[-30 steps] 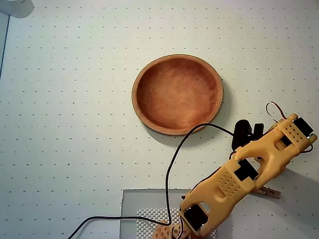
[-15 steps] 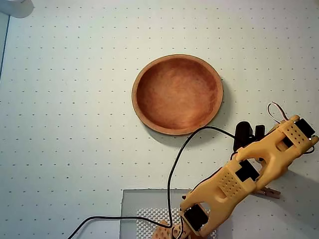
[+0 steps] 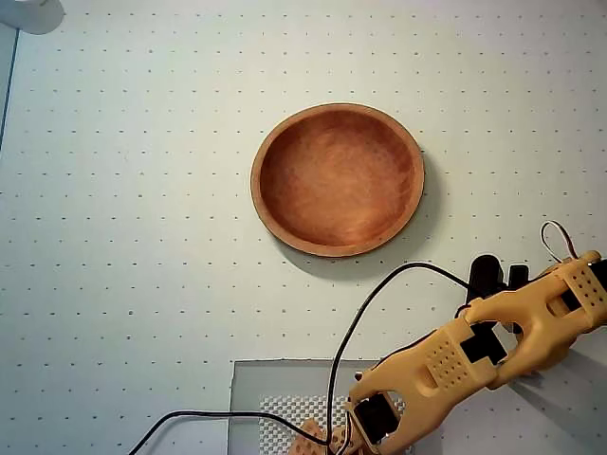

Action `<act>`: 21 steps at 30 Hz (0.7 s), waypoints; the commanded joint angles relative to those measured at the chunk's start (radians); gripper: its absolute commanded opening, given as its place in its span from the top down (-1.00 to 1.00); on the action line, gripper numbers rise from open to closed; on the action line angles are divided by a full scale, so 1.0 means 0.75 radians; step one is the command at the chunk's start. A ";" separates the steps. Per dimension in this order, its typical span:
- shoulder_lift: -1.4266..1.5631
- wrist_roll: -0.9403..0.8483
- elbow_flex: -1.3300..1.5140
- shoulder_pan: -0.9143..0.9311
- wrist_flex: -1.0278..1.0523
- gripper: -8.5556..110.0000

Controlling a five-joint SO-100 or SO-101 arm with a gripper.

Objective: Grasp a clothespin and put it in the bowl.

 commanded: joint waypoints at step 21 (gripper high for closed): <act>-0.055 -0.072 -0.057 0.168 0.022 0.43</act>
